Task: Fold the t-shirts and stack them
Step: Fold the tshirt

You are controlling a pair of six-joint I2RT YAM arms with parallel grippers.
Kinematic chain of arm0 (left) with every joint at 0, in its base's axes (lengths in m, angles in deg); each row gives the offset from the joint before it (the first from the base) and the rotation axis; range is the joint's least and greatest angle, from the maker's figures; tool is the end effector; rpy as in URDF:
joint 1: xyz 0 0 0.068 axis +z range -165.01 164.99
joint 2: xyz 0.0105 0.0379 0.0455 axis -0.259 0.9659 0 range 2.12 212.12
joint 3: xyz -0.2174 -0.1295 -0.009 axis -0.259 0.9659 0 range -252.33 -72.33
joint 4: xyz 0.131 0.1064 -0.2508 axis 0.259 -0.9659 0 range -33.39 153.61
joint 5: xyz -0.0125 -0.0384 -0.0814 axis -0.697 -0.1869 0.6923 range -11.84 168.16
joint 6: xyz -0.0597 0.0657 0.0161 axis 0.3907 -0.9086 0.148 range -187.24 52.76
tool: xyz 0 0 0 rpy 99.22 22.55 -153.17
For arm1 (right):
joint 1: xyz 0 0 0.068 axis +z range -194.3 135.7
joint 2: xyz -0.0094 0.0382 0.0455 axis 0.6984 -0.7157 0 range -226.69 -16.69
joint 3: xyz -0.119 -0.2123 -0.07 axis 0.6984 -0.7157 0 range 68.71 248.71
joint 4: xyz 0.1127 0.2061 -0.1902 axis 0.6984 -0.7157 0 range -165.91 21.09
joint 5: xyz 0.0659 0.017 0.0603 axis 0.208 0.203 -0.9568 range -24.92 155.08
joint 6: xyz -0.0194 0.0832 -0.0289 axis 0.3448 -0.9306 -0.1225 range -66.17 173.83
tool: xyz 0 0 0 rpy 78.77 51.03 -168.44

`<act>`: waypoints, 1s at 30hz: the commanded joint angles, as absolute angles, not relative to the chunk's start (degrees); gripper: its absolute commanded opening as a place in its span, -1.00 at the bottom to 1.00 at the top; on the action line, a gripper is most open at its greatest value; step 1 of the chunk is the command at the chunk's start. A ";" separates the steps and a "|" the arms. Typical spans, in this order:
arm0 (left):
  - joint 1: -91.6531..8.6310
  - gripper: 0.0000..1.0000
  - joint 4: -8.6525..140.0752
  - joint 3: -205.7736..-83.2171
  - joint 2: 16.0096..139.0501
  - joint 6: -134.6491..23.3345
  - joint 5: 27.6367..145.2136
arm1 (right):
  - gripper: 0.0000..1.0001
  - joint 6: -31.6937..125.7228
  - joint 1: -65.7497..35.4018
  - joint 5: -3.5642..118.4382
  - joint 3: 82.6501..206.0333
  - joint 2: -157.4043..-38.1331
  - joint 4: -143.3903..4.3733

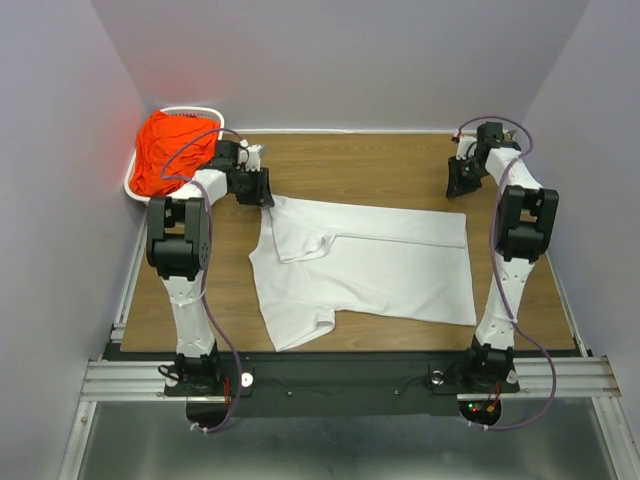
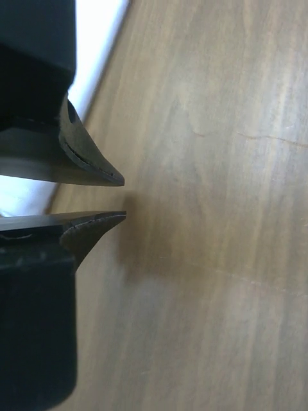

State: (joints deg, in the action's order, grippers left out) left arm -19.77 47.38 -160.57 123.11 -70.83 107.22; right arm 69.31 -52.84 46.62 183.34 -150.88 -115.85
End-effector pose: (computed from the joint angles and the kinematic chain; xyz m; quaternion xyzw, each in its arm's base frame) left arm 0.5101 -0.0817 0.1080 0.1537 0.8978 -0.2384 0.3368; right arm 0.5392 -0.0551 0.1104 -0.0911 0.9626 0.1118 0.2293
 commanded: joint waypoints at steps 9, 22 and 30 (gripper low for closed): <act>-24.85 0.01 47.43 -149.06 105.22 -80.34 107.87 | -0.44 72.46 -52.91 43.28 160.66 -130.95 -113.83; -28.20 -0.07 50.42 -147.91 115.23 -77.78 103.57 | -0.49 71.85 -52.91 46.18 164.32 -142.98 -111.72; -25.82 -0.06 45.68 -163.81 124.82 -79.10 105.05 | -0.47 70.27 -52.91 47.50 177.33 -149.32 -111.72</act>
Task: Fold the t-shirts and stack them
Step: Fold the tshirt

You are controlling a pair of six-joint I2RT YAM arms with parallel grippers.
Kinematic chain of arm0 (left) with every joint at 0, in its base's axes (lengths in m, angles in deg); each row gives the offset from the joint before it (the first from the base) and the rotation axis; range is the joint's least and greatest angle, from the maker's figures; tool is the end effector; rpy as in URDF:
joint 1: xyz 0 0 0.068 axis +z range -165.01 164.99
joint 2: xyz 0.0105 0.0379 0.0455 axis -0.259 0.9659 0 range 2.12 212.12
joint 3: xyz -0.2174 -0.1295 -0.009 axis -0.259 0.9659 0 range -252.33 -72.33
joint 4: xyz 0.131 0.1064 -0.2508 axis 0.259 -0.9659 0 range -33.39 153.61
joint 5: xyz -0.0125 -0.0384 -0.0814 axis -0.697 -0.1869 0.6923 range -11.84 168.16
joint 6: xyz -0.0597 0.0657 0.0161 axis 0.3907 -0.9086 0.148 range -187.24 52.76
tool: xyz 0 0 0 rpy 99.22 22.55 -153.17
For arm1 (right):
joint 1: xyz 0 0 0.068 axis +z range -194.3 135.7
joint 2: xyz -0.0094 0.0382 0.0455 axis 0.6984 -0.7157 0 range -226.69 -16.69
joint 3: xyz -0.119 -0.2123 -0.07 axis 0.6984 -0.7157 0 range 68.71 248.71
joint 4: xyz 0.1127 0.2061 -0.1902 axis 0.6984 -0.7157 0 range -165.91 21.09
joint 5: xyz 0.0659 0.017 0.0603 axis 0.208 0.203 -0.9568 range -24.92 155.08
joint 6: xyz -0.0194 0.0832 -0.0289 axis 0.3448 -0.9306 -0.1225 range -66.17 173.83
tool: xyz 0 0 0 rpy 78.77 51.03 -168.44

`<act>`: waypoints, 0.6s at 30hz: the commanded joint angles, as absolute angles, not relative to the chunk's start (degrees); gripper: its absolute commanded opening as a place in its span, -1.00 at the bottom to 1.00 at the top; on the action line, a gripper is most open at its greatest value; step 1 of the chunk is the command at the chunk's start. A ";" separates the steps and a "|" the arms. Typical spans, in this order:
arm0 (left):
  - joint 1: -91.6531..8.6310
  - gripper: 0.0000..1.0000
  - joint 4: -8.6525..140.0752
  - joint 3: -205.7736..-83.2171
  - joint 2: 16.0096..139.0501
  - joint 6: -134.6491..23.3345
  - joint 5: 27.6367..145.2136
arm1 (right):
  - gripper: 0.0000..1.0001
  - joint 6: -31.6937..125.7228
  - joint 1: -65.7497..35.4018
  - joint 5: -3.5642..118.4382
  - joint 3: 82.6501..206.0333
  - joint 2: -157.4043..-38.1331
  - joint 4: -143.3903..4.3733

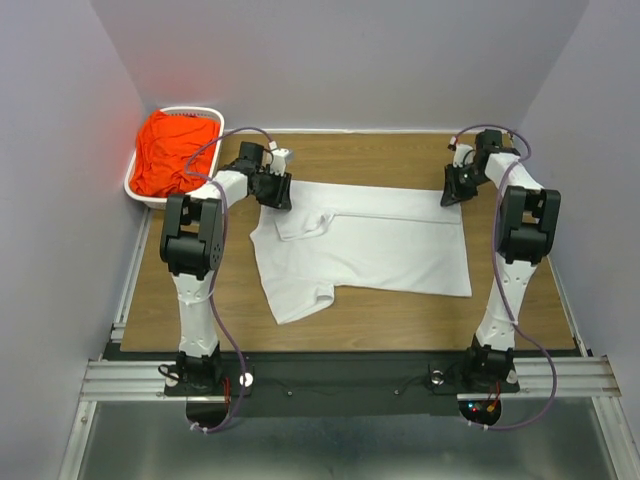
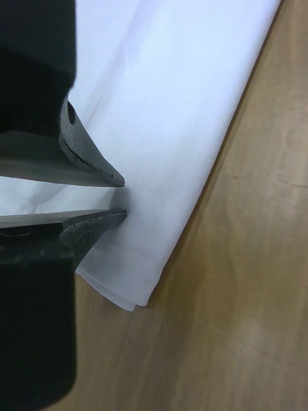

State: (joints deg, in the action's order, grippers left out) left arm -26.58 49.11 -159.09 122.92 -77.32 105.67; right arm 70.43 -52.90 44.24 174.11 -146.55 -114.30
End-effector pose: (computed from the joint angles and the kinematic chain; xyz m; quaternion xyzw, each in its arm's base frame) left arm 0.4956 -0.1394 0.1022 0.2533 0.8765 -0.2268 0.3409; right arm 0.5132 -0.0486 0.0957 -0.0991 0.9638 0.1362 0.2068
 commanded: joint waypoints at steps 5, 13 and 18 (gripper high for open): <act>-25.91 0.13 41.21 -164.27 115.37 -85.68 111.29 | 0.05 74.20 -52.83 44.34 174.90 -140.20 -113.46; -26.78 0.35 29.87 -146.09 94.78 -108.35 114.11 | 0.12 90.29 -52.91 47.32 149.07 -114.18 -119.18; -32.66 0.33 27.66 -131.50 85.46 -117.25 108.06 | -0.02 96.98 -52.91 49.87 135.52 -106.61 -120.33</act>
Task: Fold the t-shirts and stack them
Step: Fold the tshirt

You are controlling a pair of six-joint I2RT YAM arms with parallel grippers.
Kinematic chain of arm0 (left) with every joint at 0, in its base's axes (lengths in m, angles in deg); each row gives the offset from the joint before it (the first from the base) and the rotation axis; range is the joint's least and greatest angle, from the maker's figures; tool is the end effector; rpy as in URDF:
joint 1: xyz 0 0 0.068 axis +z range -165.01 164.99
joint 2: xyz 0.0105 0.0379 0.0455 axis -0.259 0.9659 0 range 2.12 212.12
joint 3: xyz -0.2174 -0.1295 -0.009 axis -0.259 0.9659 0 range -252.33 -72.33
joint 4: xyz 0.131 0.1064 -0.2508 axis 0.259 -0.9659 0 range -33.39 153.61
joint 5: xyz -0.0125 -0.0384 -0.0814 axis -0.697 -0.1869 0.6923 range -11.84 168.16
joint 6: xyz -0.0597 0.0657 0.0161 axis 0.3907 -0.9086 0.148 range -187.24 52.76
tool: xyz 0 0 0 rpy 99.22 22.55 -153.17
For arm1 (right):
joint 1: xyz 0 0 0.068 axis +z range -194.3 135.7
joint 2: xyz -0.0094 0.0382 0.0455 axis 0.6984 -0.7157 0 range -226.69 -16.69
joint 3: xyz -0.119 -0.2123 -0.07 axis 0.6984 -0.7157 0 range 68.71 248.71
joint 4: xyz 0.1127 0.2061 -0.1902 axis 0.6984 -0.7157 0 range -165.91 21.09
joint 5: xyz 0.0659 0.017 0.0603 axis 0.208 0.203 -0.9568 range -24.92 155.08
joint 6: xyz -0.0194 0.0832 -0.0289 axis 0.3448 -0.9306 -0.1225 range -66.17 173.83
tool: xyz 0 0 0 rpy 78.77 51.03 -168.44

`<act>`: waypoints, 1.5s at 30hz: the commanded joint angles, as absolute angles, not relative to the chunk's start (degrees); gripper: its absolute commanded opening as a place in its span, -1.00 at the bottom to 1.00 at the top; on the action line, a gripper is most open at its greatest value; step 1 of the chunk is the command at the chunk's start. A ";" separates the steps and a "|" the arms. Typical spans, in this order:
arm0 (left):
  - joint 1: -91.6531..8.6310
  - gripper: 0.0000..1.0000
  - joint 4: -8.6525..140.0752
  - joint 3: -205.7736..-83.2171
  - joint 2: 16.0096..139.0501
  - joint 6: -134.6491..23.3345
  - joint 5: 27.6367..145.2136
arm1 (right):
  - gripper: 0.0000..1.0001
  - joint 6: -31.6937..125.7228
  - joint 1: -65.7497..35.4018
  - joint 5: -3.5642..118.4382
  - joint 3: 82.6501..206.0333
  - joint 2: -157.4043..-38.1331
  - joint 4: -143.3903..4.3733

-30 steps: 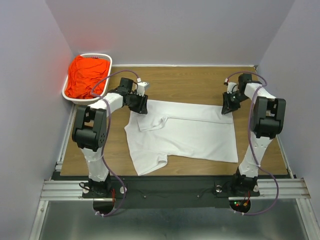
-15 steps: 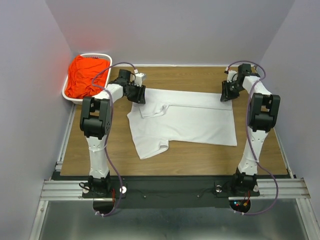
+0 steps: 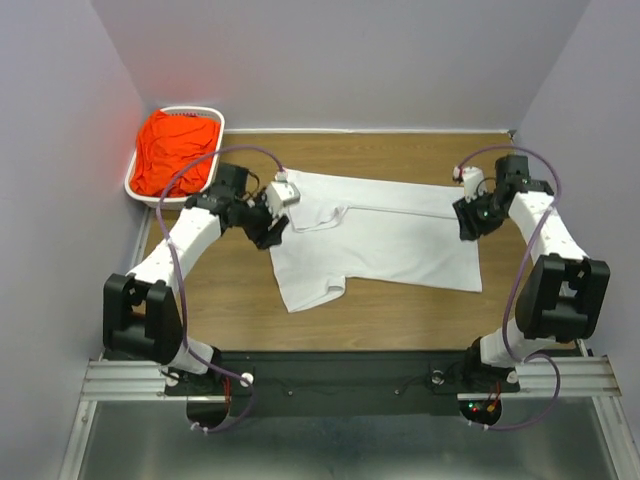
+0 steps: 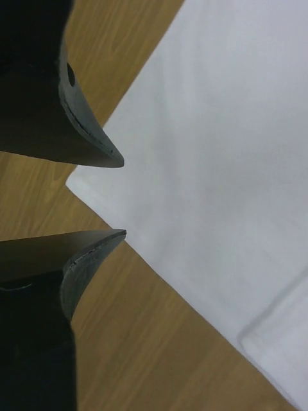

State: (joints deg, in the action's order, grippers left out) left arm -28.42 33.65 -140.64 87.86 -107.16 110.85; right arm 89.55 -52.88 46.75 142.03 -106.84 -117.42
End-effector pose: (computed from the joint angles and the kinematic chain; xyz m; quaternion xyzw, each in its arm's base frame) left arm 0.3701 -0.1329 0.2231 0.4926 0.7530 -0.1752 0.3995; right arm 0.3762 -0.0311 0.1945 -0.2593 0.9296 0.0646 0.2539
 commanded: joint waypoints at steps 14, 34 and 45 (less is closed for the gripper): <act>-47.35 0.33 31.17 -121.73 84.30 -118.65 102.69 | -0.10 101.90 -52.83 54.71 121.36 -103.17 -116.11; -45.60 0.35 33.98 -124.53 87.11 -118.65 99.26 | -0.34 102.52 -51.95 57.87 114.68 -102.29 -109.43; -45.69 -0.04 38.56 -121.46 92.91 -118.91 98.12 | -0.80 101.91 -51.42 58.40 114.85 -102.56 -107.85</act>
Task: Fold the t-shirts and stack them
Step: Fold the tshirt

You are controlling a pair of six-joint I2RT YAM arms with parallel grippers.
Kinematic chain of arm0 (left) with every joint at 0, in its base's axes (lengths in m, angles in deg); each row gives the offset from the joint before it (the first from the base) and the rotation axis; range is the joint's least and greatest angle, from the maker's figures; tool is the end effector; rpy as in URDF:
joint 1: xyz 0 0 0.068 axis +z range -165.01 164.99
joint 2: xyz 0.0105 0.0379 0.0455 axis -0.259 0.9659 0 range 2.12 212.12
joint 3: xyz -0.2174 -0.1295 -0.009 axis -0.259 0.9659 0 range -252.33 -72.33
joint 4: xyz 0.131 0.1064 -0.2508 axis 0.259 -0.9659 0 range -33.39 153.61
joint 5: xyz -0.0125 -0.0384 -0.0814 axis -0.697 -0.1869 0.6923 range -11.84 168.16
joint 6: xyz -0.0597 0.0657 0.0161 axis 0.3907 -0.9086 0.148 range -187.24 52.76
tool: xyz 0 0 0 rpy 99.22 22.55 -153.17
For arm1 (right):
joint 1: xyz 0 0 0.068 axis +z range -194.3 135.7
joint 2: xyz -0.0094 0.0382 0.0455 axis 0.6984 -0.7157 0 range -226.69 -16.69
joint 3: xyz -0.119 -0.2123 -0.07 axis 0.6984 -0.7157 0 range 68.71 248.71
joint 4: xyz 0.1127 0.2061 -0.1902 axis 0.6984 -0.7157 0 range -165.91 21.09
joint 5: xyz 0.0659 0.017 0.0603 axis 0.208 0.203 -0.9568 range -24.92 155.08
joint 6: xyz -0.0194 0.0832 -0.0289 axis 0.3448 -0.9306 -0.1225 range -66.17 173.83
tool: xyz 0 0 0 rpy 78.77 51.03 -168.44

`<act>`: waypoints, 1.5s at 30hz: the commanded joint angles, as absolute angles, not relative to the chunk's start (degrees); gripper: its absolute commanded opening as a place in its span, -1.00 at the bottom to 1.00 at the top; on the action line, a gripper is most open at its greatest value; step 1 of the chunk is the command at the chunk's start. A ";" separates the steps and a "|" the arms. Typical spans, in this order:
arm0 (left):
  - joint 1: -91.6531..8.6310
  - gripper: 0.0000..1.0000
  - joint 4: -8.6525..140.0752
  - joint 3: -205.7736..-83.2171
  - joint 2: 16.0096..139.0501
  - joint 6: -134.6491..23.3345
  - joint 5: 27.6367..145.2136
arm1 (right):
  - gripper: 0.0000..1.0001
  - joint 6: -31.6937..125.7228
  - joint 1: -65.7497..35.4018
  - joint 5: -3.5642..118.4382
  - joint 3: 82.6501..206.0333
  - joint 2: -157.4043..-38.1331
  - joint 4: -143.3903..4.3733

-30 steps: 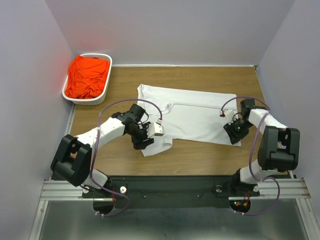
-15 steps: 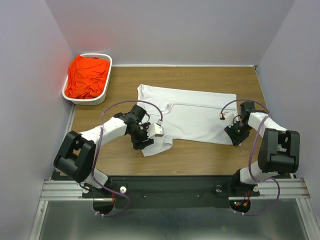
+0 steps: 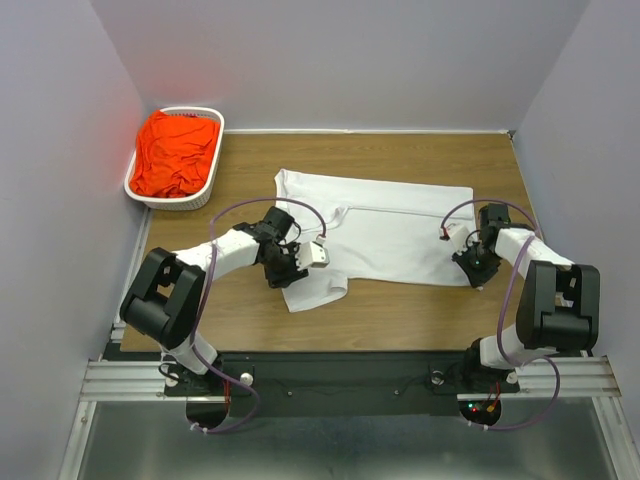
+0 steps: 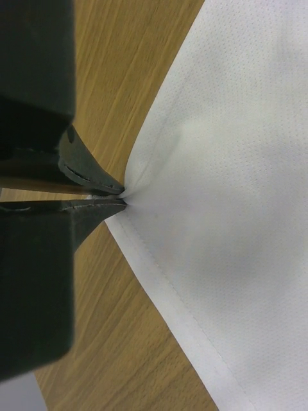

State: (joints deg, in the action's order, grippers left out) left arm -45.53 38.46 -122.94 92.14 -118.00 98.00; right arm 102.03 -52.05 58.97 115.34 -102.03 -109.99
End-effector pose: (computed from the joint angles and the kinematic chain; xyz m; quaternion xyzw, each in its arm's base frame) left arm 0.2835 -0.1988 0.0854 0.6546 0.7044 -0.1273 0.2431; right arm 0.2884 -0.0305 0.0713 -0.3483 0.9317 0.0052 0.1034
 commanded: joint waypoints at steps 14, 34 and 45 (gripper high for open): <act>-45.42 -1.00 25.74 -121.98 80.53 -118.22 101.89 | -0.99 103.31 -51.42 60.59 116.34 -93.69 -114.96; -33.03 -1.00 20.01 -147.99 93.43 -118.21 109.45 | -0.99 104.98 -51.51 58.75 141.47 -111.07 -120.15; -30.83 -1.00 22.12 -155.82 106.44 -118.39 109.19 | -0.96 102.96 -51.51 57.43 155.62 -125.57 -119.89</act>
State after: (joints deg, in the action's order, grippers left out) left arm -31.63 22.16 -153.51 105.10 -117.78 108.38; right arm 103.59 -51.70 58.18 151.56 -123.54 -119.92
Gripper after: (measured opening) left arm 0.033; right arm 0.021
